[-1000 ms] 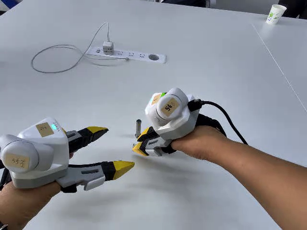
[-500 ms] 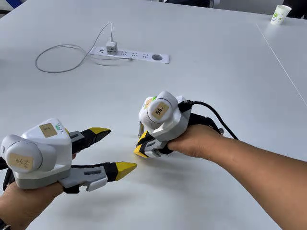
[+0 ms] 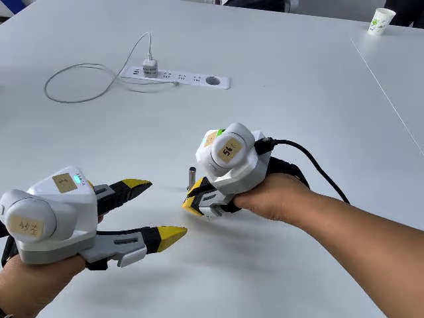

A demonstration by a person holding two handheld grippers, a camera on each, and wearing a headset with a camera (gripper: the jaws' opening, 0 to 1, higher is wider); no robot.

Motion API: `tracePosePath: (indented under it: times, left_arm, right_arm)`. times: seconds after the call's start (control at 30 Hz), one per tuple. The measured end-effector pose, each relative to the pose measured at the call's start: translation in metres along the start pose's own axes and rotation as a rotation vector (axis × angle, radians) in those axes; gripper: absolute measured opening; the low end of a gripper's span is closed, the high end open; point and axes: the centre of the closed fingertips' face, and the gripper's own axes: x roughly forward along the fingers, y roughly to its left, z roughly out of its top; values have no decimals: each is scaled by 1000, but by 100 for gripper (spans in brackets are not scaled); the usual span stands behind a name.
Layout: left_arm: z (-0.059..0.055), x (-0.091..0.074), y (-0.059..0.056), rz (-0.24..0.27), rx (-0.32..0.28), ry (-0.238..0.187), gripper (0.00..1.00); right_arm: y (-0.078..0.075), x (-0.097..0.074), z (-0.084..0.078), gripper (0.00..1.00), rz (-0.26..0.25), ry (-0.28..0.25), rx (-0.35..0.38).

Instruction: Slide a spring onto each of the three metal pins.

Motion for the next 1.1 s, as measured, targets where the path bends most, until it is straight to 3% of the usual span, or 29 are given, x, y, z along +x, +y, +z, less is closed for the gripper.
tracePosePath:
  times: [0.43,0.63,1.1]
  left_arm:
    - [4,4,-7,-22,15,-2,60]
    - [10,7,-12,-34,18,-16,58]
    - [21,11,-16,-57,-20,-55,44]
  right_arm:
    - [4,-38,13,12,-48,-126,73]
    - [10,-60,36,12,-42,-249,146]
    - [29,-72,61,12,-7,-352,190]
